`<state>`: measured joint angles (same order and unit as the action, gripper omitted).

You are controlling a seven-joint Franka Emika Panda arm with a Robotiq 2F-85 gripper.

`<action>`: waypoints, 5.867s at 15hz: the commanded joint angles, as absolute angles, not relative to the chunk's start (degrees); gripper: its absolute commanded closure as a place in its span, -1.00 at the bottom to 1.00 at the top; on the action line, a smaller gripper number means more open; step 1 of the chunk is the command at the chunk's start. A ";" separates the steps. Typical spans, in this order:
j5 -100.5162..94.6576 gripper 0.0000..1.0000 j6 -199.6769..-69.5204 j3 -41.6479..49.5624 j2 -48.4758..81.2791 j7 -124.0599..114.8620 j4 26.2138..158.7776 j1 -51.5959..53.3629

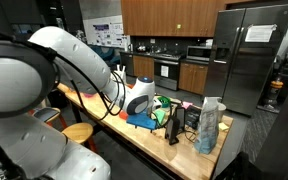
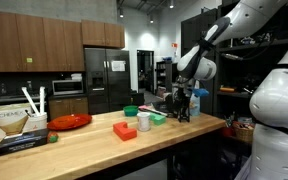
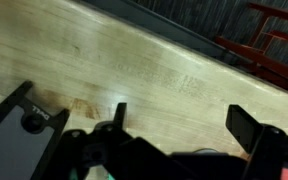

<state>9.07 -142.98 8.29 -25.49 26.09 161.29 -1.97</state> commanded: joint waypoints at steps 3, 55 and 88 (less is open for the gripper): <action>8.30 -1.00 -144.15 9.50 -25.45 24.95 161.22 -0.70; -0.94 -1.00 -110.41 2.21 8.35 24.73 112.38 -7.24; 23.20 -1.00 -137.30 13.50 -13.45 51.29 149.79 -0.51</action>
